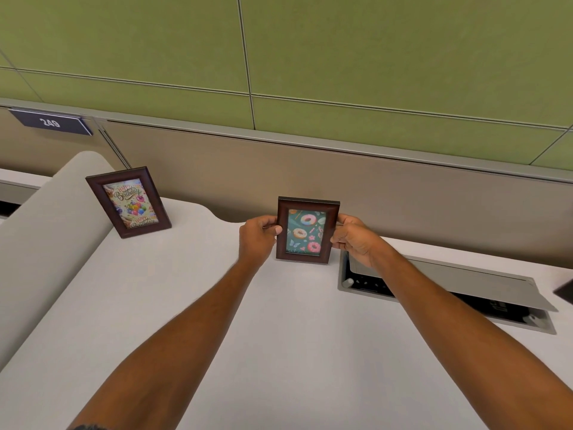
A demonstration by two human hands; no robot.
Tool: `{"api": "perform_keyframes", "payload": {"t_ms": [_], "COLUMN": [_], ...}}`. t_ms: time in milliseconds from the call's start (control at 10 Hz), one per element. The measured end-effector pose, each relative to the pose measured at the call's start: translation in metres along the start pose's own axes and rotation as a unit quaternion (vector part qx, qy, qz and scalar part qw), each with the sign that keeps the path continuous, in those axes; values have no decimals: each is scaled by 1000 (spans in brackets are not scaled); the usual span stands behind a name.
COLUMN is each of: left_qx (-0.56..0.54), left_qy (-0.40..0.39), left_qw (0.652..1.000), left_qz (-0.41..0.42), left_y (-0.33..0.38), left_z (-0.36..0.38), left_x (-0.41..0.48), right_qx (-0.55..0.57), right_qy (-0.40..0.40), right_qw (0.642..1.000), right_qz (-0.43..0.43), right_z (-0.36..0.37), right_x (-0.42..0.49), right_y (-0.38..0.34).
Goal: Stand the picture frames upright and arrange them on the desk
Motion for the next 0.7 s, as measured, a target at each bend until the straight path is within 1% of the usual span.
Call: {"api": "perform_keyframes", "payload": {"t_ms": [300, 600, 700], "left_qx": [-1, -7, 8], "left_qy": [1, -14, -9], "left_qw": [1000, 1000, 999], "left_qz": [-22, -23, -33], "left_y": [-12, -11, -12], "left_z": [3, 3, 2], "left_x": [1, -4, -7], "right_qx": [-13, 1, -5], "right_qy": [-7, 9, 24], "right_qw": [1000, 1000, 1000], "right_qz": [5, 13, 9], "right_z": [5, 7, 5], "right_x": [6, 3, 4], "right_y": [6, 11, 10]}}
Point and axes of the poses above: each hand's wrist, its own x-axis towards the middle knuckle, its own z-axis out of the palm, y = z × x, the point moved 7 cm from there along x, towards the middle knuckle, and after that the axes turned 7 degrees about y, right-handed, at the moved point
